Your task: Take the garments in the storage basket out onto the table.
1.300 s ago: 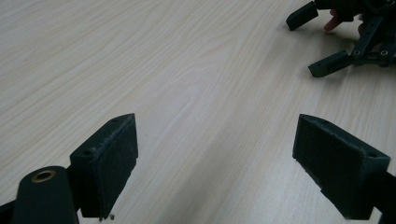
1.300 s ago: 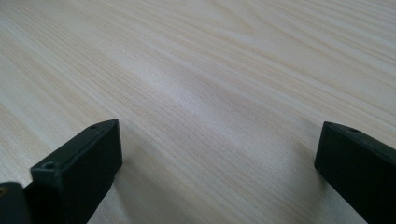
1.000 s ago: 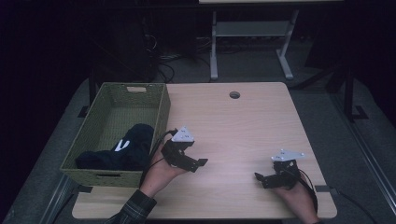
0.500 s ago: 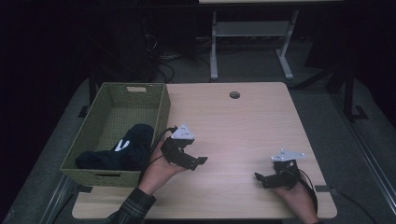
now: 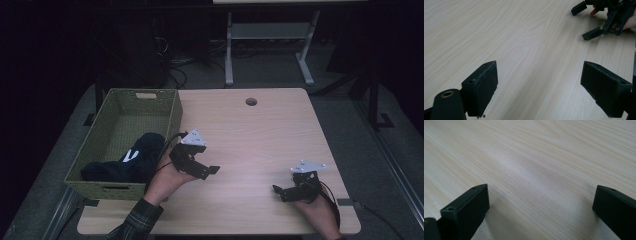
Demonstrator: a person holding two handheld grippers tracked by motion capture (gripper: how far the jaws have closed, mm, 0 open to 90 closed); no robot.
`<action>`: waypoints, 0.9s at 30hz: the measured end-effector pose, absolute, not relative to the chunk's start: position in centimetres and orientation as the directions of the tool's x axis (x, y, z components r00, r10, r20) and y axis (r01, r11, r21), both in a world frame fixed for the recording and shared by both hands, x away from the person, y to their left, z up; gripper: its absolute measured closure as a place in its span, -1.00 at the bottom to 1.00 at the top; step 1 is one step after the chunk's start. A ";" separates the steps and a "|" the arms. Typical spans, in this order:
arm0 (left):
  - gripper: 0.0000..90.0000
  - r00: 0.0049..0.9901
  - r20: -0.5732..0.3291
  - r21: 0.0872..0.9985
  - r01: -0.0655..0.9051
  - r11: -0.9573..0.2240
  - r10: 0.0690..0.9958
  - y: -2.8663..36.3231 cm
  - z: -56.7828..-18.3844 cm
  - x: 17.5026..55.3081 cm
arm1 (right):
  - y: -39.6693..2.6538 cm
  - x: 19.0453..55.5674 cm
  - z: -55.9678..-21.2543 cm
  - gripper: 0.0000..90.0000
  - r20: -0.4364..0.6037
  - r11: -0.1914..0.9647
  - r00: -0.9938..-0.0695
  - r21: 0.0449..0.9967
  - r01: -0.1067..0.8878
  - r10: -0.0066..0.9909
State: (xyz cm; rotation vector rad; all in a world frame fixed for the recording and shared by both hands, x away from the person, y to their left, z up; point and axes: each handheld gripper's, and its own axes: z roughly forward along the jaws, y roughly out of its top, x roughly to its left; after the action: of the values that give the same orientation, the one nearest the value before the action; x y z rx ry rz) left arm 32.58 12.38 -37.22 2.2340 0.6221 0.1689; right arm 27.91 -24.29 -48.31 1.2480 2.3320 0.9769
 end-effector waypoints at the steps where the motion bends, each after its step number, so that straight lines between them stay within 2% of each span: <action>1: -0.69 0.871 -0.077 0.732 0.380 -0.565 0.485 12.4 -37.1 32.6 | -24.3 27.9 -48.3 -0.99 0.037 0.385 -0.567 0.698 0.604 0.823; 27: -0.68 0.875 -0.104 0.695 0.404 -0.595 0.472 13.2 -34.2 34.2 | -24.3 27.9 -48.3 -0.99 0.036 0.385 -0.567 0.699 0.603 0.823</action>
State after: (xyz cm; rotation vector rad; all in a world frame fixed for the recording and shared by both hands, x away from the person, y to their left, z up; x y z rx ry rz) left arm 34.20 13.20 -34.21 2.2808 0.6280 0.1157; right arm 27.92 -24.29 -48.31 1.2465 2.3322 0.9762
